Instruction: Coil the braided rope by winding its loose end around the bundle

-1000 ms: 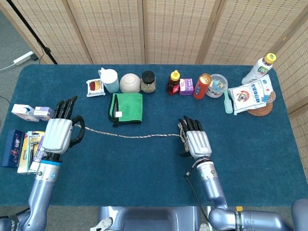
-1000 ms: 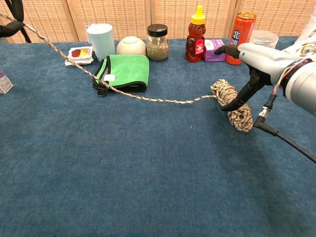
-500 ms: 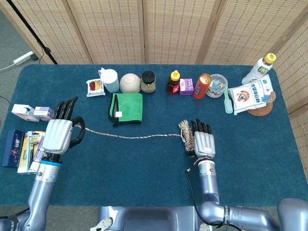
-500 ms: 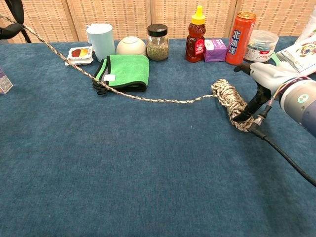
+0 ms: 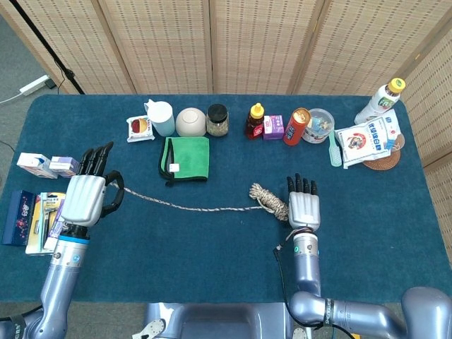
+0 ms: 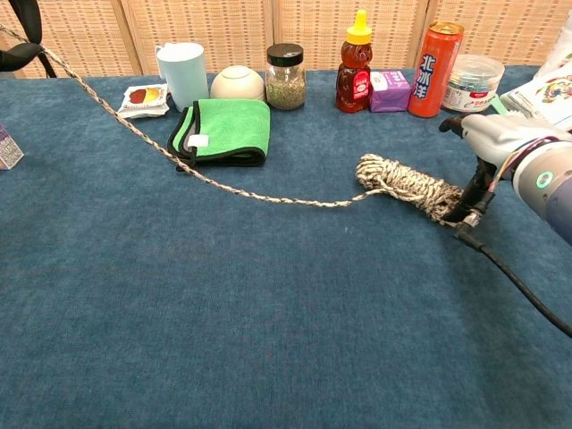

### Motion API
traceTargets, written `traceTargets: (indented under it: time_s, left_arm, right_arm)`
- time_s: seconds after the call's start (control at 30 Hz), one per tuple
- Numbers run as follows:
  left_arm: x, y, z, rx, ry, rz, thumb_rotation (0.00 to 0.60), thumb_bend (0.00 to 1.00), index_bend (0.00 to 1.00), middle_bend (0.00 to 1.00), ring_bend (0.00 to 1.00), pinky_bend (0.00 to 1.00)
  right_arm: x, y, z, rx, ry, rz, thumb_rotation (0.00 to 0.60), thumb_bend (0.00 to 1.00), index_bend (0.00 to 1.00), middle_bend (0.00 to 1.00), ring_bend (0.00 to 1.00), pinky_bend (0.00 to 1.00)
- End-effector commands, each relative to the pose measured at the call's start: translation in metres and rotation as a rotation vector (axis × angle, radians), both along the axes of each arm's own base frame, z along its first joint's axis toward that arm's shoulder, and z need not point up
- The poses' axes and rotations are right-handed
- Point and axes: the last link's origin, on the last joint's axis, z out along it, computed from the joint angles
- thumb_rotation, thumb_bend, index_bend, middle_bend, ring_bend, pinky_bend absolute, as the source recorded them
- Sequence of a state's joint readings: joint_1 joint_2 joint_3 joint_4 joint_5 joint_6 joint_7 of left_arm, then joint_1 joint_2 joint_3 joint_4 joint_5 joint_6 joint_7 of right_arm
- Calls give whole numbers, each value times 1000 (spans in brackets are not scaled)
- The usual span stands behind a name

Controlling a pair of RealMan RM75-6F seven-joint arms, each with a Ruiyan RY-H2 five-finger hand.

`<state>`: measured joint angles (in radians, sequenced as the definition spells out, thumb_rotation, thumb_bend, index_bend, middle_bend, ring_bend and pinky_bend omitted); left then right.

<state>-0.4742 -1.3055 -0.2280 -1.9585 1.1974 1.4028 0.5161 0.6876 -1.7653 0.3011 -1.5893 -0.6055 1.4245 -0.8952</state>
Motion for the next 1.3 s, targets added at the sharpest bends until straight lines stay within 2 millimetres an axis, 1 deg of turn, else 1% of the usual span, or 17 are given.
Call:
traceTargets:
  time_s: [0.03,0.1,0.33,0.43,0.63,0.73,0.8,0.93,0.97,1.03,1.1,1.17,1.2,1.27,1.3]
  left_arm:
    - [0,0,0,1,1,0,600,411,643,0,0,0]
    - [0,0,0,1,0,1,600,411,643,0,0,0]
    - [-1,1,-2,-4,-1,5,600,411,643,0,0,0]
    - [-2,1,-3,-7,0,8,600,411,643,0,0,0]
    - [-3,1,-3,-5,-2,11,600,411,643,0,0,0]
    - [-4,2,-2,-3,-2,12,600,411,643,0,0,0]
    - [-5,2,-2,-2,-1,14,600,411,643,0,0,0]
    - [-6,3,-1,-1,-1,17,600,410,643,0,0,0]
    - [-6,3,-1,-2,0,17,600,411,643,0,0,0]
    - [-6,4,-1,-1,1,17,600,411,643,0,0,0]
    - [-7,4,-1,0,3,18,600,411,643,0,0,0]
    - [-7,5,-2,0,3,19,600,410,643,0,0,0]
    - [-7,5,-2,-1,4,20,600,410,643,0,0,0]
    - [-7,5,-2,0,5,21,600,411,643,0,0,0]
    - [-7,5,-3,-1,5,21,600,411,643,0,0,0]
  right_arm:
    - [-3,-8,6,-39,100,48,600,0,0,0,0,0]
    - [-2,-10,8,-48,124,70,600,0,0,0,0,0]
    - [5,0,4,47,18,32,600,0,0,0,0,0]
    - [7,1,4,68,15,28,600,0,0,0,0,0]
    - [8,2,-1,94,5,9,600,0,0,0,0,0]
    - [8,2,-6,104,-7,-6,600,0,20,10,0,6]
    - [8,0,-9,111,-20,-12,600,0,46,34,0,45]
    - [6,-2,-13,115,-19,-12,600,0,107,97,2,202]
    - [5,-3,-14,115,-19,-13,600,0,124,117,12,244]
    - [2,-5,-15,116,-12,-15,600,8,162,162,49,298]
    - [-1,-6,-17,119,-11,-23,600,61,212,215,99,346]
    - [-1,-8,-16,110,-20,-20,600,158,271,270,159,408]
    - [-2,-8,-16,107,-21,-17,600,191,293,289,180,431]
    - [-3,-9,-16,100,-26,-10,600,294,364,354,245,491]
    - [-3,-10,-15,92,-29,-3,600,326,387,376,264,510]
